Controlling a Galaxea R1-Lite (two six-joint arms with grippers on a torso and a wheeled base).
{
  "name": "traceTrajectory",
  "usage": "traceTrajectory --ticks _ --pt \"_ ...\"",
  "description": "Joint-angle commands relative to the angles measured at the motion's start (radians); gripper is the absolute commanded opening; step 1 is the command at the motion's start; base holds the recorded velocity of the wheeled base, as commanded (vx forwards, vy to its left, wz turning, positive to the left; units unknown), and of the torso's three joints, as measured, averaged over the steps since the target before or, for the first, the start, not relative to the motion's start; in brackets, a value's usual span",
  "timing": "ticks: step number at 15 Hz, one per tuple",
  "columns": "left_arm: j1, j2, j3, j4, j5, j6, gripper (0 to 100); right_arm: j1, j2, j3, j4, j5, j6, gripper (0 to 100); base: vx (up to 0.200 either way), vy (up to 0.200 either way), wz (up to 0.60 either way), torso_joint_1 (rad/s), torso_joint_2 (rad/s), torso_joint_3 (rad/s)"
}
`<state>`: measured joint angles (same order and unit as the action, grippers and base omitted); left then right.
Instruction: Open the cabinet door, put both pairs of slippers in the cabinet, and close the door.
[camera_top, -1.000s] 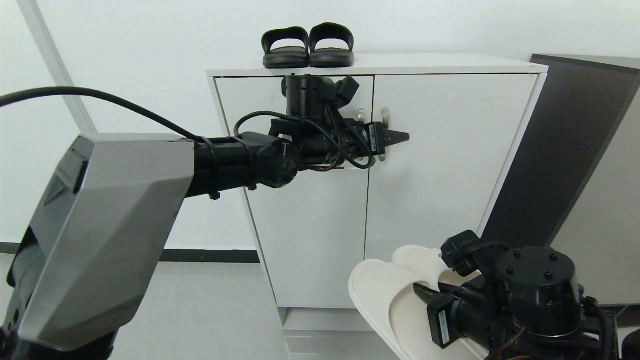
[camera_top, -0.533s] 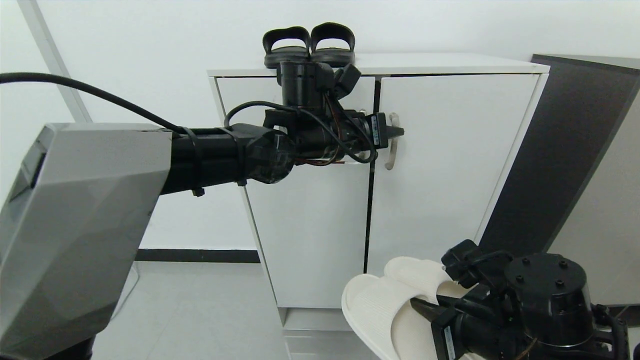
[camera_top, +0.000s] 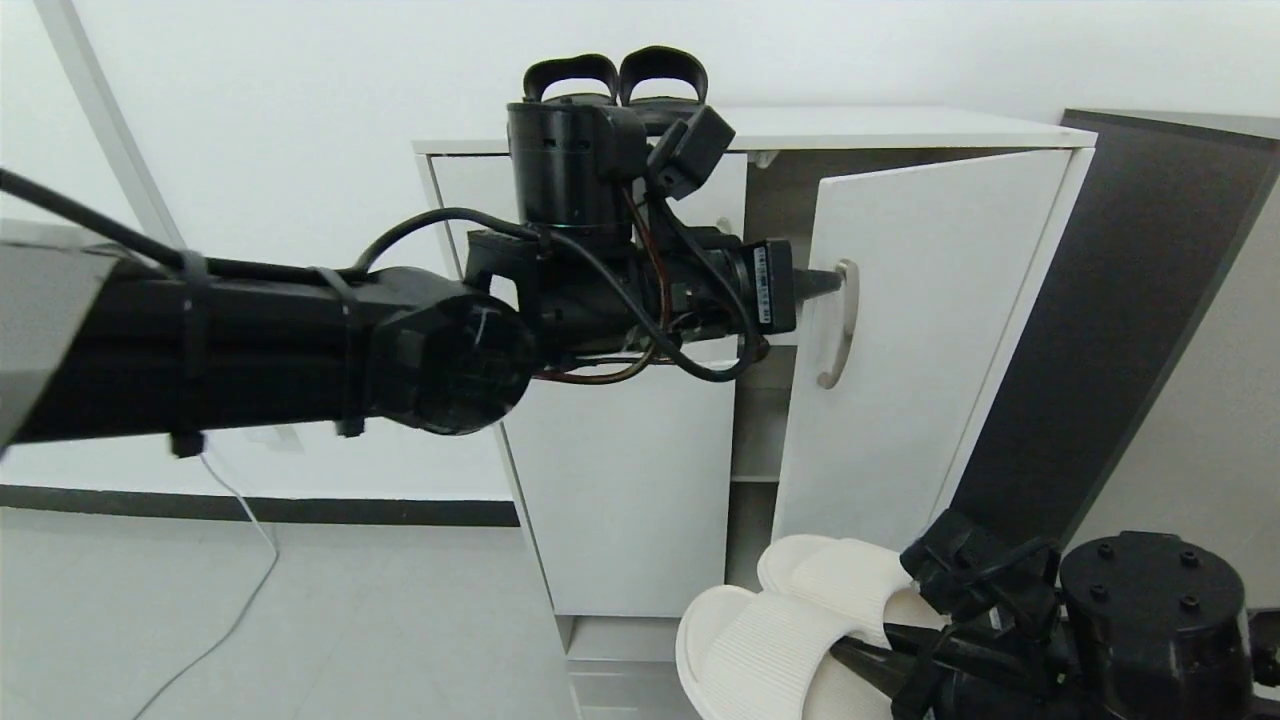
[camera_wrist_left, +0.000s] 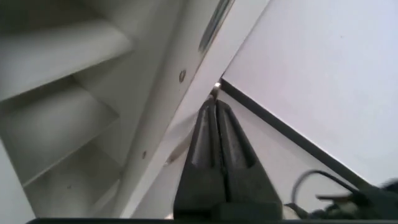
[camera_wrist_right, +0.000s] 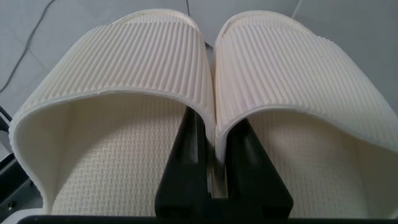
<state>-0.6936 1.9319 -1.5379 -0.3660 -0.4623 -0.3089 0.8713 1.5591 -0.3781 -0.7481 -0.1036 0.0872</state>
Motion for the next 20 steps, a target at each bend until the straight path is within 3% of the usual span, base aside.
traceTrajectory --ticks 1,2,5,8,10,16,20 --pt "-0.004 -0.102 0.102 -0.021 0.002 0.002 0 0.005 -0.005 0.001 0.0 0.001 0.0 0 0.0 0.0 0.0 0.0 0.0 0.0" --pt "-0.003 -0.146 0.176 -0.051 0.016 0.002 0 0.015 -0.005 0.002 0.0 0.001 0.0 0 0.0 0.0 0.0 0.0 0.0 0.0" --pt "0.022 -0.123 0.179 -0.094 0.021 -0.002 0 0.045 0.001 0.004 0.001 0.001 0.003 0 0.0 0.0 0.0 0.0 0.0 0.0" --pt "0.025 0.007 0.093 -0.182 0.021 -0.006 0 0.074 0.022 -0.001 0.0 -0.007 0.008 0 0.0 0.0 0.0 0.0 0.0 0.0" --pt "0.025 0.068 0.028 -0.189 0.022 -0.007 0 0.075 0.027 0.001 0.001 -0.007 0.008 0 0.0 0.0 0.0 0.0 0.0 0.0" --pt "-0.018 0.156 -0.12 -0.149 0.024 -0.025 0 0.075 0.039 0.001 0.0 -0.007 0.008 0 0.0 0.0 0.0 0.0 0.0 0.0" --pt "-0.055 0.164 -0.156 -0.107 0.03 -0.025 0 0.087 0.039 0.002 0.003 -0.007 0.008 0 -0.2 0.0 0.0 0.005 0.0 0.004"
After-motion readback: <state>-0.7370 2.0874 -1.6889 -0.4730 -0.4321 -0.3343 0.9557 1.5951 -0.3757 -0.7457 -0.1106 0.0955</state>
